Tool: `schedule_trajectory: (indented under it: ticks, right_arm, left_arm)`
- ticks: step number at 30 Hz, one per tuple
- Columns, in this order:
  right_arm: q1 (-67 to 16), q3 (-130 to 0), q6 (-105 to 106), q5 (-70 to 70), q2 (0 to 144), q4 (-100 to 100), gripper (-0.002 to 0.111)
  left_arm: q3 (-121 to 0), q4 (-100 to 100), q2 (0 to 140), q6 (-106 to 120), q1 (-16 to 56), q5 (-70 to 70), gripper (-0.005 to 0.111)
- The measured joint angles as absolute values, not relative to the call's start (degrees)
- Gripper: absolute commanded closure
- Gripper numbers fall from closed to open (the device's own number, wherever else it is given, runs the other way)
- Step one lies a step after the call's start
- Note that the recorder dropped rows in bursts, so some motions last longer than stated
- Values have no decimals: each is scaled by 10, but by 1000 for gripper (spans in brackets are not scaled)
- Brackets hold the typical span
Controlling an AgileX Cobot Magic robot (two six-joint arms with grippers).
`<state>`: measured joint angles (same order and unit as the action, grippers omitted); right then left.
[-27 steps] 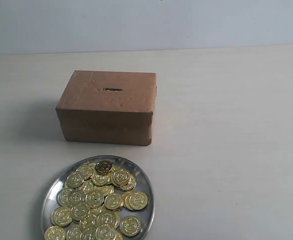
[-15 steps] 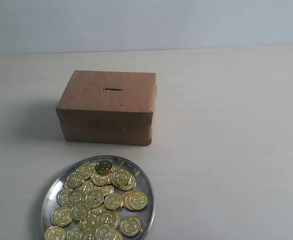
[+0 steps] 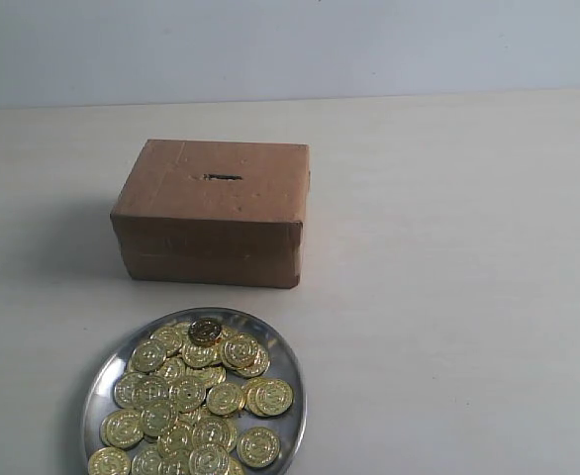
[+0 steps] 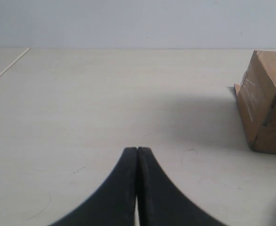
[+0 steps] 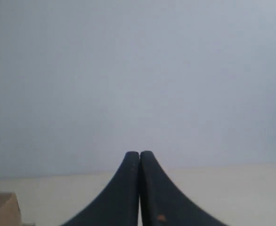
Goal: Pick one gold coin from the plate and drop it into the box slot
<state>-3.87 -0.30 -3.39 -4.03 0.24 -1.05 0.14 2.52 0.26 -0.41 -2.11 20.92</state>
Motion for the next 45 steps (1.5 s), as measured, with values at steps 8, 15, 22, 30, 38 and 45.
schedule_trajectory:
  ticks: [8, 15, 22, 30, 38, 45]
  right_arm:
    - [-39, -3, -140, -179, 2, -121, 108]
    - [-39, -47, -238, -179, 2, -108, 108]
    - [-39, -186, -220, 91, 59, 13, 108]
    - [-46, -245, 109, 281, 183, -127, 108]
    - [-122, -272, 235, 323, 307, -192, 108]
    - [-182, -340, 238, 385, 446, -187, 108]
  left_arm:
    - [1, 25, 3, -4, -21, 209, 107]
    - [1, 25, 3, -4, -21, 209, 107]
    - [1, 25, 3, -4, -21, 209, 107]
    - [1, 25, 3, -4, -21, 209, 107]
    - [1, 25, 3, -4, -21, 209, 107]
    - [1, 25, 3, -4, -21, 209, 107]
